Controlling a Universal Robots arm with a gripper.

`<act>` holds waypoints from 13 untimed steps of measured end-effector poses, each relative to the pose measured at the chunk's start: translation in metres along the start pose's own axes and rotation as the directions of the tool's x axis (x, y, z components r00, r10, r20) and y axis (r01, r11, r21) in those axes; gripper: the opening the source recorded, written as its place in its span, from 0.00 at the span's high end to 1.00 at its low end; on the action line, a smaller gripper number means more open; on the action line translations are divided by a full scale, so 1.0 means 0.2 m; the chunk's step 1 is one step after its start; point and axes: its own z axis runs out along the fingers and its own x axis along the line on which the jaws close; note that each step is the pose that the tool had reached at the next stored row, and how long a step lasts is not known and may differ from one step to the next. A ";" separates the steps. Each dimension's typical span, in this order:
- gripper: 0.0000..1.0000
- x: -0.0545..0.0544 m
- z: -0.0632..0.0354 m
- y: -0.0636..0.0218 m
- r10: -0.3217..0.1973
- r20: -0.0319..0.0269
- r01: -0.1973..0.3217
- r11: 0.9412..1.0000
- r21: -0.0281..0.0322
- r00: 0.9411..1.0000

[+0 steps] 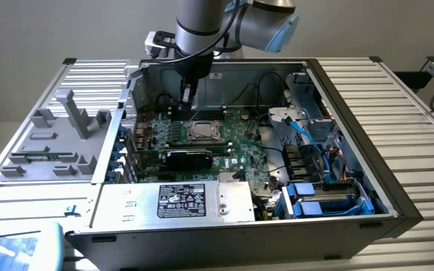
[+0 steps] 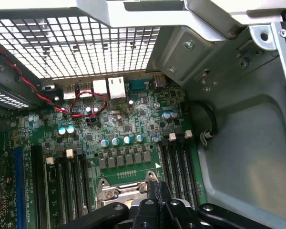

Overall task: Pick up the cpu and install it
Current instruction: 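Install the first cpu locking lever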

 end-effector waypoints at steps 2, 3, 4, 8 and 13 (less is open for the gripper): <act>0.88 0.00 0.001 0.000 -0.019 -0.003 0.019 1.000 0.000 1.000; 0.88 0.00 0.001 0.000 -0.036 -0.006 0.036 0.999 -0.003 0.999; 0.88 0.00 0.000 0.000 -0.054 -0.009 0.054 0.999 -0.005 0.999; 0.88 0.00 0.000 0.000 -0.121 -0.015 0.120 0.993 -0.012 0.993; 0.88 0.00 0.000 0.001 -0.177 0.004 0.177 0.984 -0.003 0.984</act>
